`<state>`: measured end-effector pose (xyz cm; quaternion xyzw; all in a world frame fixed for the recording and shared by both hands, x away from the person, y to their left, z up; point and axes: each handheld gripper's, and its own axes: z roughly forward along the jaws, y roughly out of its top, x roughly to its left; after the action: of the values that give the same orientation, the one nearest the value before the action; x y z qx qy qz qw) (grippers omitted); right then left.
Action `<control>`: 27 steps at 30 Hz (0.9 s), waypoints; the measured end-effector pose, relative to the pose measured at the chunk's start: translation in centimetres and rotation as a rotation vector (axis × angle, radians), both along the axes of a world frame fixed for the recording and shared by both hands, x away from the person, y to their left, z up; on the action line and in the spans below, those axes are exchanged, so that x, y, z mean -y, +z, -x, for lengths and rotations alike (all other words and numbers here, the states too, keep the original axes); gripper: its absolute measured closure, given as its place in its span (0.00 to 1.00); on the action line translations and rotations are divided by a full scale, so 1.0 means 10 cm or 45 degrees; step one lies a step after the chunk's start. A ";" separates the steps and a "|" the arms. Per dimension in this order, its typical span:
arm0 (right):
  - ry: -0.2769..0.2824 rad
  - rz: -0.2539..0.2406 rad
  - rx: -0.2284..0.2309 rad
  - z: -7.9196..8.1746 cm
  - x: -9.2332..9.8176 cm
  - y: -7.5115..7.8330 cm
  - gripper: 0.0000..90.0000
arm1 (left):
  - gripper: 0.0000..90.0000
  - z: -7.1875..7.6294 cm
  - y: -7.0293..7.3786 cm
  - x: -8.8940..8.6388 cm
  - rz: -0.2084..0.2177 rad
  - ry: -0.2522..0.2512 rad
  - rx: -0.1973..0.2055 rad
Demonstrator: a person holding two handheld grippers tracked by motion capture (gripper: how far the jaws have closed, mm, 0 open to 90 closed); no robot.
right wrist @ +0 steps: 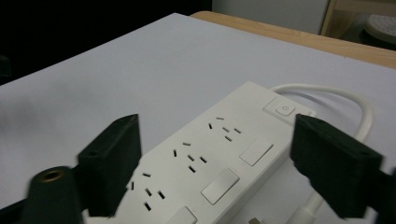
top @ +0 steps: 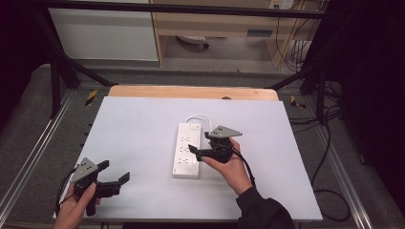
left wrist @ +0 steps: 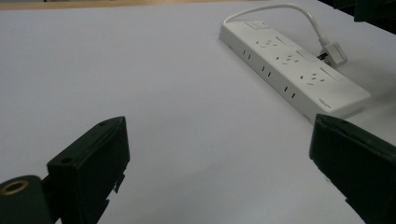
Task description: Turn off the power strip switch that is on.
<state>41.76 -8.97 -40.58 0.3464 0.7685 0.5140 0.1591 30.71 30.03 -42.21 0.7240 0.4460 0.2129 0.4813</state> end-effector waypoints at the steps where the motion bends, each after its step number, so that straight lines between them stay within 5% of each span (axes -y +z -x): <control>1: 0.000 0.006 -0.015 0.00 0.00 0.01 0.07 | 0.05 0.00 0.00 0.00 -0.001 0.000 0.000; 4: 0.027 -0.020 -0.025 0.01 0.00 0.04 0.03 | 0.05 0.00 0.01 0.00 0.002 0.001 0.005; 14: -0.011 0.067 0.029 0.01 0.06 0.19 0.03 | 0.05 0.02 0.02 0.00 0.002 -0.006 0.017; 27: -0.087 0.022 0.141 0.06 0.46 0.57 0.06 | 0.05 0.04 0.04 -0.01 0.001 -0.020 0.026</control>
<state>41.14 -13.57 -34.90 0.3419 0.7507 0.5200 0.2219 30.31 30.10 -41.84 0.7250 0.4355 0.2163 0.4877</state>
